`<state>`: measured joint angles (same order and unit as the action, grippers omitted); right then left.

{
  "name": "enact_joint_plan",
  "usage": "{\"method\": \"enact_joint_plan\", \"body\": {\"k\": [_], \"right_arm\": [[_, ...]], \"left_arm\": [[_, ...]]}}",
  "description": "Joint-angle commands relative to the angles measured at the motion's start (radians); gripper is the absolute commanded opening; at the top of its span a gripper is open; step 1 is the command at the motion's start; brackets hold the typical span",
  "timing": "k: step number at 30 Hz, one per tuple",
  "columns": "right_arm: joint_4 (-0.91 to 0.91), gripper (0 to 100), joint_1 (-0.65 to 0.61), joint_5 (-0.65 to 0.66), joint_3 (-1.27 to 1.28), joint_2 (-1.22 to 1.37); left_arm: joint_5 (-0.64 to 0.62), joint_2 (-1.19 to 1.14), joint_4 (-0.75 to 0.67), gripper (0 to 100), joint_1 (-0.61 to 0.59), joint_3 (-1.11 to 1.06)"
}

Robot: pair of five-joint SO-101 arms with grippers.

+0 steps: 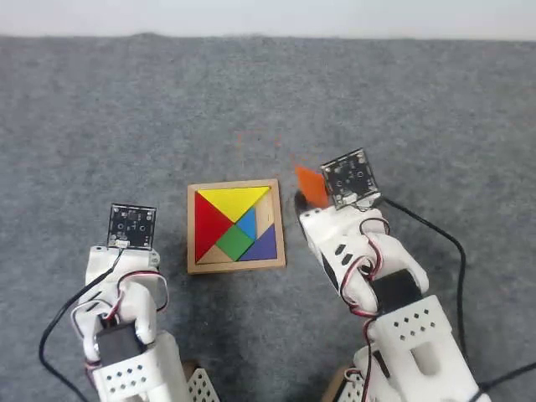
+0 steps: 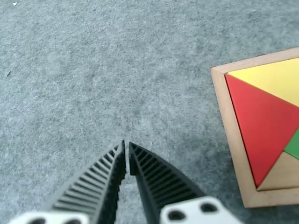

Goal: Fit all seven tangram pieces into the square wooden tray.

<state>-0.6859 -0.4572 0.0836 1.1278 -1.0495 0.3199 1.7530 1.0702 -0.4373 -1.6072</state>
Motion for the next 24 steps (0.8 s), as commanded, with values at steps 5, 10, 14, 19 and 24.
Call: {"method": "enact_joint_plan", "body": {"k": [5,10,14,19,24], "right_arm": [[-0.185,0.9,0.010,0.127,-0.245,0.300],[-0.401,0.8,0.013,0.180,-0.520,0.647],[-0.550,0.8,0.015,0.180,-0.694,0.849],[-0.604,0.8,0.010,0.226,-0.761,0.951],[-0.604,0.8,0.008,0.233,-0.761,0.952]], "left_arm": [[0.006,0.009,-0.020,1,-0.008,0.008],[0.006,0.009,-0.020,1,-0.008,0.008],[0.006,0.009,-0.020,1,-0.008,0.008],[0.006,0.009,-0.021,1,-0.008,0.008],[0.006,0.009,-0.021,1,-0.008,0.008]]}}
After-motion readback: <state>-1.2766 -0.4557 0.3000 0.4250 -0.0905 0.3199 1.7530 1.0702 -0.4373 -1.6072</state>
